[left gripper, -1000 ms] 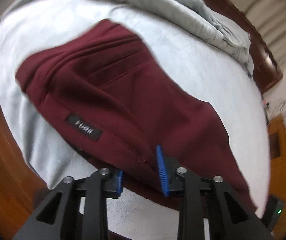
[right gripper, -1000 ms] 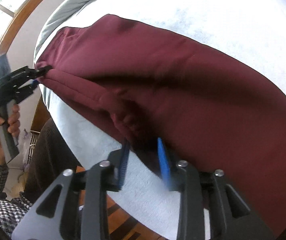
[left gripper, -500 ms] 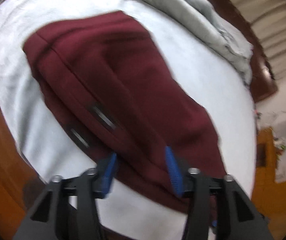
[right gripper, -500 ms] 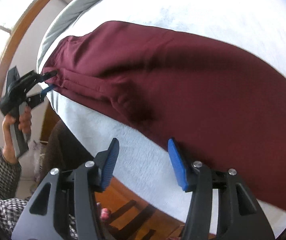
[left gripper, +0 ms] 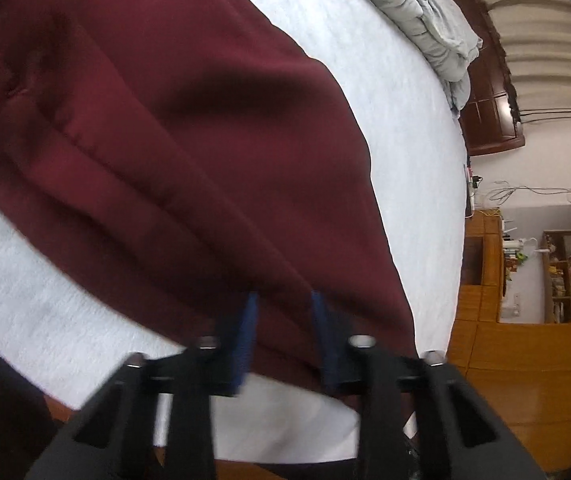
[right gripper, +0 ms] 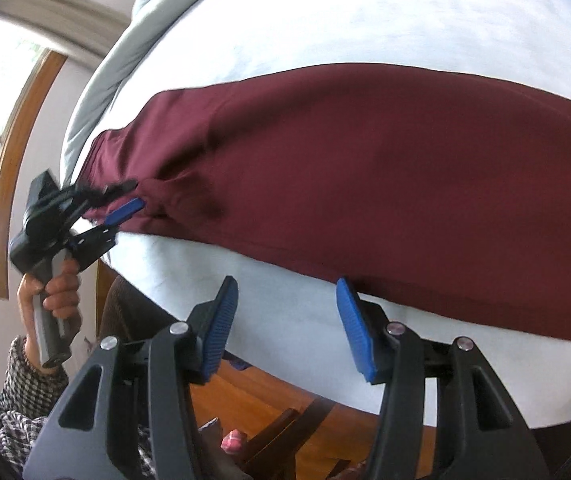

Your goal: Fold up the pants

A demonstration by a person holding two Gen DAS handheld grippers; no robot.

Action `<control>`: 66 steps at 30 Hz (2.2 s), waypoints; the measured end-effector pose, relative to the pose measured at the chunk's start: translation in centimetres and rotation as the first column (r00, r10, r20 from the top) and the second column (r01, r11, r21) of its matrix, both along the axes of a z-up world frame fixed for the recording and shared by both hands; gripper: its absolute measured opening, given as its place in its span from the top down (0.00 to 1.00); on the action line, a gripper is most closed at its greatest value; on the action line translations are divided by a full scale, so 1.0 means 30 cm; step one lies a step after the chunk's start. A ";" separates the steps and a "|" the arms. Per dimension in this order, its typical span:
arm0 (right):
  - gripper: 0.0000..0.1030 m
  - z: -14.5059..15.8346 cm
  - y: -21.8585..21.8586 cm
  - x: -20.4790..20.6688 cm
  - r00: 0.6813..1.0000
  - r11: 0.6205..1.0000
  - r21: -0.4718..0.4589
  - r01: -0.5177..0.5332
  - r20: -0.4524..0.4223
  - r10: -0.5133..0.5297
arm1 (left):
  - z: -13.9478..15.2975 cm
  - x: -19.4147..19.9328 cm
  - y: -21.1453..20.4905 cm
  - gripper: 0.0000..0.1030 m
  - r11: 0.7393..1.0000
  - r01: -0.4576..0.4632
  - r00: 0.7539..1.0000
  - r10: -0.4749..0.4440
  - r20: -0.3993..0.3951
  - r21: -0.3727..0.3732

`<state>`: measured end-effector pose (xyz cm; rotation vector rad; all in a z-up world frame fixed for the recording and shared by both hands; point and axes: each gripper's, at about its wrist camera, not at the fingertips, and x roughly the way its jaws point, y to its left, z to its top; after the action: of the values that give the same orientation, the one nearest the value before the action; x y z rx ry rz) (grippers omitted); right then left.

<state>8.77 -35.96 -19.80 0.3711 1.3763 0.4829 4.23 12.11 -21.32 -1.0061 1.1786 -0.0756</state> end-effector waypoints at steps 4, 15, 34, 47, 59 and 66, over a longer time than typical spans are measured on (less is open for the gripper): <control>0.49 0.011 -0.052 -0.008 0.999 0.999 0.004 0.032 0.013 -0.032 | -0.008 -0.067 -0.024 0.94 0.963 0.102 0.993 -0.083 -0.086 0.250; 0.44 -0.017 -0.166 -0.039 0.987 0.988 0.035 0.154 -0.043 -0.152 | 0.181 -0.059 -0.247 0.97 0.869 0.239 0.951 -0.299 0.076 0.434; 0.36 -0.161 -0.662 -0.163 0.739 0.709 0.210 0.673 -0.144 -0.659 | 0.048 0.064 -0.535 0.72 0.705 0.473 0.841 -0.539 -0.033 0.529; 0.84 0.097 -0.715 -0.168 0.738 0.763 0.298 0.573 0.217 -0.639 | 0.146 0.122 -0.646 0.50 0.776 0.398 0.859 -0.503 0.098 0.489; 0.74 -0.145 -0.773 -0.146 0.794 0.794 0.117 0.596 0.056 -0.605 | 0.041 0.161 -0.801 0.32 0.653 0.512 0.795 -0.606 -0.021 0.558; 0.47 -0.087 -0.915 -0.266 0.735 0.741 0.093 0.665 0.089 -0.672 | 0.090 0.162 -0.802 0.31 0.673 0.492 0.799 -0.601 0.022 0.552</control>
<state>0.80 -63.41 -22.40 0.8364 1.0179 -0.0664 9.08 -11.97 -18.64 -0.1208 1.1879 -0.3159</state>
